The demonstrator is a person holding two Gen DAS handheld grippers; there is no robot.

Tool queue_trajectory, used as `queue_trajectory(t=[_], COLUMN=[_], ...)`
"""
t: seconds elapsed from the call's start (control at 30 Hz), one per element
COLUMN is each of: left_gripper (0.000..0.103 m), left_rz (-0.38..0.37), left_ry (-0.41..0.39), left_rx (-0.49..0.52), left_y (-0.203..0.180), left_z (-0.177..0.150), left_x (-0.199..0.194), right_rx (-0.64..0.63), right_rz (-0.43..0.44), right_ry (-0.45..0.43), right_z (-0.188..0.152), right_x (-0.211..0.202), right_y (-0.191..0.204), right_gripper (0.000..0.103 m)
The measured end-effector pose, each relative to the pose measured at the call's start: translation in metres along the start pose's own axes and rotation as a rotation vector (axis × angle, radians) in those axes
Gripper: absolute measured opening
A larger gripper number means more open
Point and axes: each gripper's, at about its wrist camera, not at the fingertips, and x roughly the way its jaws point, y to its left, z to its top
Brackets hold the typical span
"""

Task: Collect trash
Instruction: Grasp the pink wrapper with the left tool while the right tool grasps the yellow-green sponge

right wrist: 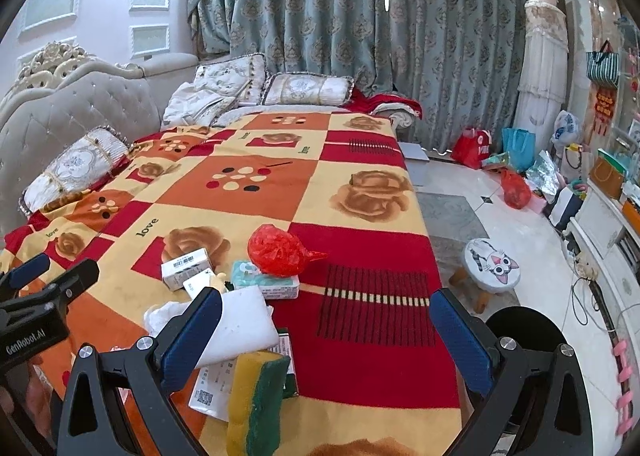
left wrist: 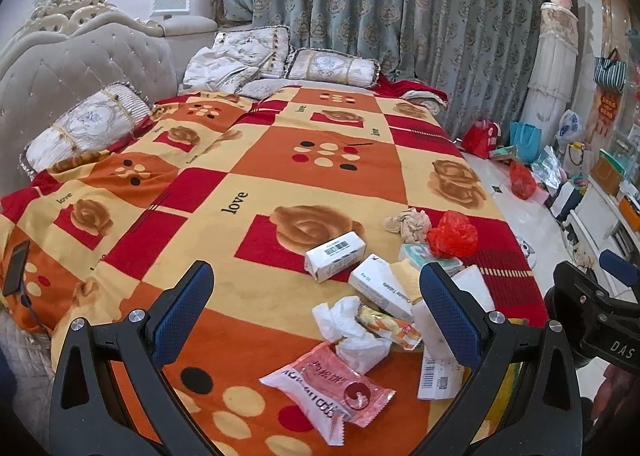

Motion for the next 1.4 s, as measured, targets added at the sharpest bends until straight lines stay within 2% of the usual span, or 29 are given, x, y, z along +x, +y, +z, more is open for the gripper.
queue_trajectory(t=[0.3, 0.43, 0.67, 0.8, 0.83, 0.87, 0.9, 0.97, 1.03, 1.1, 1.13, 1.17, 1.27, 1.4], left_gripper=[0.103, 0.103, 0.103, 0.103, 0.103, 0.103, 0.103, 0.102, 0.101, 0.071, 0.038, 0.018, 0.011, 0.007], left_rz=[0.018, -0.013, -0.064, -0.093, -0.098, -0.103, -0.106, -0.12, -0.143, -0.169, -0.188, -0.204, -0.229, -0.236], left_ry=[0.079, 0.135, 0.227, 0.284, 0.296, 0.306, 0.312, 0.323, 0.335, 0.359, 0.388, 0.419, 0.433, 0.379], left_rx=[0.016, 0.014, 0.051, 0.041, 0.032, 0.02, 0.009, -0.012, -0.014, -0.009, -0.005, -0.01, -0.03, -0.014], left_y=[0.03, 0.042, 0.043, 0.036, 0.035, 0.034, 0.033, 0.03, 0.026, 0.022, 0.021, 0.02, 0.022, 0.026], left_z=[-0.009, -0.02, -0.049, -0.066, -0.069, -0.071, -0.073, -0.077, -0.08, -0.083, -0.085, -0.087, -0.087, -0.072], left_x=[0.003, 0.005, 0.016, 0.027, 0.031, 0.035, 0.039, 0.047, 0.053, 0.059, 0.063, 0.067, 0.067, 0.043], right_rx=[0.027, 0.017, -0.056, -0.023, -0.01, 0.002, 0.014, 0.035, 0.06, 0.08, 0.075, 0.066, 0.059, 0.074], right_rz=[0.06, 0.101, 0.178, 0.222, 0.235, 0.247, 0.264, 0.3, 0.346, 0.364, 0.36, 0.357, 0.355, 0.336], right_ry=[0.067, 0.134, 0.247, 0.265, 0.273, 0.285, 0.297, 0.31, 0.323, 0.315, 0.307, 0.296, 0.281, 0.24], right_z=[-0.007, -0.014, -0.051, -0.061, -0.062, -0.064, -0.065, -0.068, -0.07, -0.071, -0.07, -0.069, -0.066, -0.056], right_x=[0.009, 0.015, 0.031, 0.04, 0.043, 0.047, 0.05, 0.056, 0.059, 0.057, 0.056, 0.053, 0.047, 0.031], right_y=[-0.01, -0.01, 0.012, 0.013, 0.012, 0.011, 0.011, 0.011, 0.009, 0.006, 0.006, 0.005, 0.0, -0.02], right_gripper=[0.103, 0.103, 0.103, 0.101, 0.094, 0.081, 0.075, 0.049, 0.034, 0.03, 0.027, 0.026, 0.025, 0.025])
